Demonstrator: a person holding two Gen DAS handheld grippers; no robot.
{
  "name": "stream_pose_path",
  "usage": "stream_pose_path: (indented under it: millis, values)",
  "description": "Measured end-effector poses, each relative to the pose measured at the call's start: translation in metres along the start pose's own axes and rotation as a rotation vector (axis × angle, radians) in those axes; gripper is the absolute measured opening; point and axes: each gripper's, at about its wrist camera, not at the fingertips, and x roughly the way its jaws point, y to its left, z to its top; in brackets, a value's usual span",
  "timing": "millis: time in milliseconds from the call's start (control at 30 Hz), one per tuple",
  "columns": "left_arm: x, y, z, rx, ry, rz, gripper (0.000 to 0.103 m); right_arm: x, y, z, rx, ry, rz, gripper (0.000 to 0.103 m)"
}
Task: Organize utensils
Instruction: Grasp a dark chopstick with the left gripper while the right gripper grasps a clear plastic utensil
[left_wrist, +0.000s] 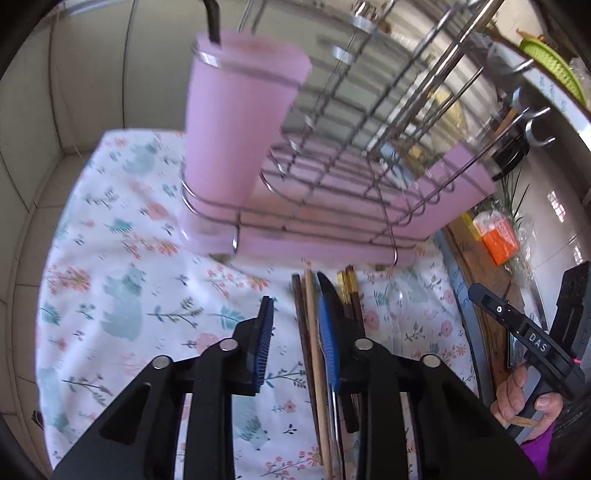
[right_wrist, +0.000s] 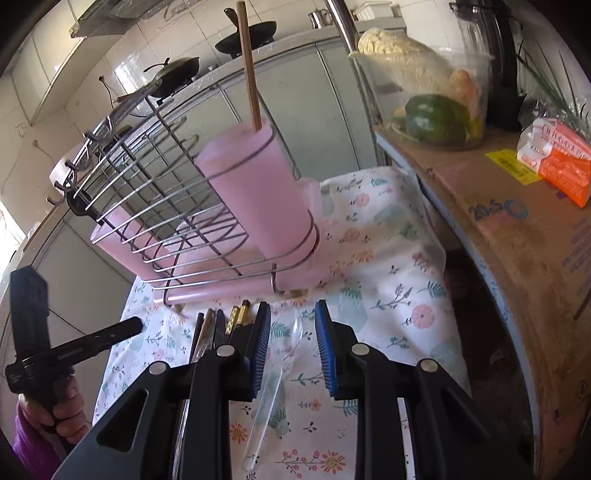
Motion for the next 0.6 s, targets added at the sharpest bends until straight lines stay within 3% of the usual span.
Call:
stream_pose_path:
  millis: [200, 600]
  values:
    - [0.048, -0.003, 0.01, -0.045, 0.137, 0.038, 0.014, 0.013, -0.01, -0.004, 0.028, 0.061, 0.028, 0.024]
    - [0.084, -0.014, 0.014, -0.017, 0.187, 0.109, 0.012, 0.024, -0.016, -0.004, 0.04, 0.104, 0.043, 0.024]
